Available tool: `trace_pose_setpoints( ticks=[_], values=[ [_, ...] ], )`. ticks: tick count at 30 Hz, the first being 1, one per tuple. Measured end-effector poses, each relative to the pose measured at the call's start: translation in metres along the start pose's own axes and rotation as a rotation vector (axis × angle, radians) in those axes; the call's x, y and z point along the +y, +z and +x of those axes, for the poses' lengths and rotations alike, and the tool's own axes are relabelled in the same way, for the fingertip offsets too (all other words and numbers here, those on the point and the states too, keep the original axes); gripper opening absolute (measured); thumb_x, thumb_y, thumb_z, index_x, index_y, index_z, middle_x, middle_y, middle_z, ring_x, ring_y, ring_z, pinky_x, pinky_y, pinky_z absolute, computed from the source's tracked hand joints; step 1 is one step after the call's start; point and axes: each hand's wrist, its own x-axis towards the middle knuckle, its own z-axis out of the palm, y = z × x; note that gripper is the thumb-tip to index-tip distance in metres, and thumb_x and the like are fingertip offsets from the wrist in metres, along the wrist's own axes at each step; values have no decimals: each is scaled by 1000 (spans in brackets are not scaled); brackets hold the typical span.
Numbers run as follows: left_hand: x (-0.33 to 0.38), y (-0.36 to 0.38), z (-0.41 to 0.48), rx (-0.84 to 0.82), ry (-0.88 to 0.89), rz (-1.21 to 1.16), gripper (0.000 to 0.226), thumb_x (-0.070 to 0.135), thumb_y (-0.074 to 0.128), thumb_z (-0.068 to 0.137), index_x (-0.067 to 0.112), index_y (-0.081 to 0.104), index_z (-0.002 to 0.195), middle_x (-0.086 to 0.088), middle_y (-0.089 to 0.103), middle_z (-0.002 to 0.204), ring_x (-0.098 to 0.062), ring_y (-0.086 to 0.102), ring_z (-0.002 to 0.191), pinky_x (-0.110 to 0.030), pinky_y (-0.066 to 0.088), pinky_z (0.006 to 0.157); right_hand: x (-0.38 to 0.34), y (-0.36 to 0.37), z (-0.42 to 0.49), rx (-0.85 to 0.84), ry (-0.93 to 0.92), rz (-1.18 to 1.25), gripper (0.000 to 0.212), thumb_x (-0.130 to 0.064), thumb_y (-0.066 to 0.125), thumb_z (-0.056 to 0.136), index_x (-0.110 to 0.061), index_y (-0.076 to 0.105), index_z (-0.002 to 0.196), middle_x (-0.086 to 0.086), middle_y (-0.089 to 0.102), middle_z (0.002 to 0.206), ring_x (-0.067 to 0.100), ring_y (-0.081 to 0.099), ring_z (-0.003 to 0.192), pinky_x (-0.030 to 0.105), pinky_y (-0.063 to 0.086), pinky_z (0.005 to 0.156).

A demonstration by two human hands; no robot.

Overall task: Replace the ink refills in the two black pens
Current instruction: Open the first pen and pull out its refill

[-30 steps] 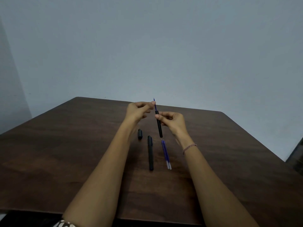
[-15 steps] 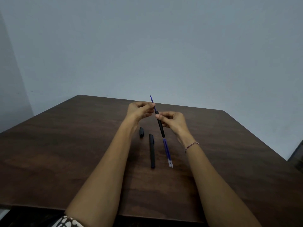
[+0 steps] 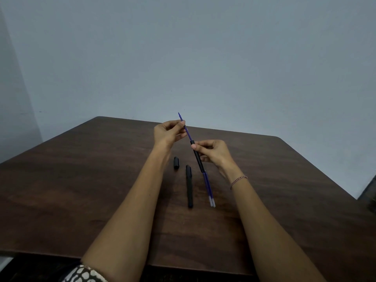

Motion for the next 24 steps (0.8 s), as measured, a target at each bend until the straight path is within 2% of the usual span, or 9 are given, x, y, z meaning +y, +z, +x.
trace_pose_setpoints(
  ticks=[6,10,16,20,24],
  values=[
    [-1,-3,3,80,25,-44,16,5,70,80,-4,65,92,-8,65,76,-10,66,62,-18,54,56,1,0,0,-21,10,3,20,-21,76,76,-12,72,93,-5,69,80,1,62,66,11,49,52],
    [0,-4,5,144,54,-94,17,4,69,81,-5,64,94,-8,64,76,-13,64,64,-20,56,58,2,0,0,-30,16,21,13,-20,76,76,-15,71,87,-5,69,77,-1,62,61,11,48,52],
    [3,-7,7,227,94,-190,3,1,66,83,1,63,84,-8,62,74,-11,63,60,-22,57,61,4,-1,2,-32,17,30,11,-19,76,76,-17,70,85,-3,69,78,2,61,65,12,50,53],
    [6,-10,8,266,98,-225,11,2,66,83,-2,62,93,-9,62,77,-13,63,64,-22,58,62,8,-2,4,-11,10,57,10,-17,77,75,-16,71,84,-5,69,75,-3,62,58,11,49,52],
    [10,-11,8,287,99,-211,13,3,67,82,-3,63,94,-9,63,77,-14,63,66,-22,57,62,12,-5,6,58,7,126,20,-15,76,76,-7,72,94,-4,69,75,-5,62,56,11,49,52]
  ],
)
